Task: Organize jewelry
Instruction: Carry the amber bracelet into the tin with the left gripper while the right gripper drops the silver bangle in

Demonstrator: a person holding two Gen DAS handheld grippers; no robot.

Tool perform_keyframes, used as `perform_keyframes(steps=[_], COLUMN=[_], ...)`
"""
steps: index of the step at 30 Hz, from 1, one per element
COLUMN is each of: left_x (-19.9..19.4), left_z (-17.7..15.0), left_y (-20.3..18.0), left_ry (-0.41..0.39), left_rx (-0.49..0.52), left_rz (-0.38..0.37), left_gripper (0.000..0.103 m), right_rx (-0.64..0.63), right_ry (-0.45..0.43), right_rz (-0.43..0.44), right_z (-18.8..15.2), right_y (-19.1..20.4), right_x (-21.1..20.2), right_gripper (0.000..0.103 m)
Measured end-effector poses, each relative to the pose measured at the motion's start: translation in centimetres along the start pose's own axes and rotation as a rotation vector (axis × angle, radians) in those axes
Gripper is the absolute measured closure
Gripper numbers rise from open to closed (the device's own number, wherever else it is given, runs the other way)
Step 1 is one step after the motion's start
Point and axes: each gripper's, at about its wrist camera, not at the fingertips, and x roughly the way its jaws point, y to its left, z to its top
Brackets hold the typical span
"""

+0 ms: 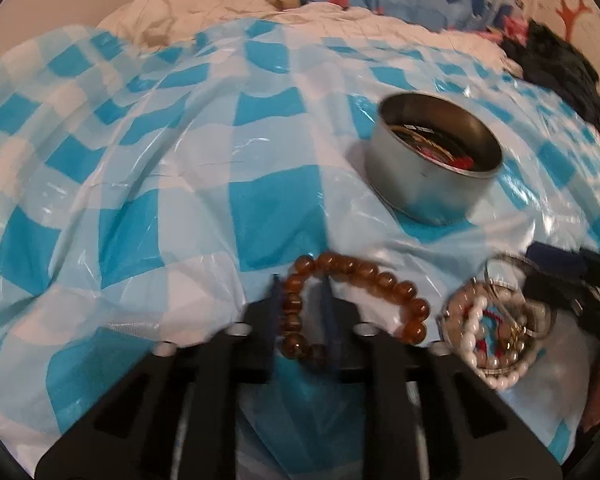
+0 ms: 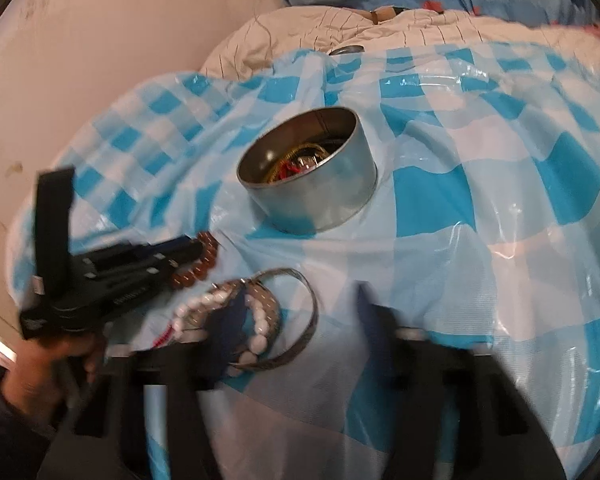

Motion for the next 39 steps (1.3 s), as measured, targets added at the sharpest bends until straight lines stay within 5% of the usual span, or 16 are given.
perform_keyframes(steps=[1,3,11,16,30,33,36,39], left_x=[-0.1,-0.7,-4.7,-6.3,-6.9,-4.0,0.2,0.4], left_z=[0.0,-0.1,0.8,2.2,10.3,11.5,11.4,10.7], left_y=[-0.2,-0.2,1.3,0.8,-2.0,-2.3,-2.6,-1.1], left_ry=[0.001,0.0,-0.104,-0.148,-0.234,-0.187,-0.027,-0.019], left_rx=[0.009,0.004,-0.139,-0.15,-0.134,-0.145,-0.151,-0.213], left_rz=[-0.004,-0.033,-0.257,-0.316,-0.414,-0.41,-0.353,-0.33], left_gripper=[0.093,0.093,0.093,0.093,0.093,0.093,0.091,0.08], right_rx=[-0.015,-0.032,0.053,0.102,0.125,0.118,0.096,0.057], right_ry=[0.011,0.014,-0.111,-0.171,-0.223,-0.226,-0.222,-0.213], right_rz=[-0.019,-0.022,0.083,0.137,0.107,0.084,0.057,0.032], right_z=[-0.1,-0.3,0.8,1.6,5.0,5.8,6.8,7.9], right_y=[0.1,0.2,-0.9,-1.4,-2.7,-3.0,-2.9,-2.4], right_x=[0.2,0.4,-2.5,-4.1,-4.4,-4.0,-3.1,-1.7], right_gripper=[0.093,0.096,0.097,0.097,0.097,0.097,0.097,0.097])
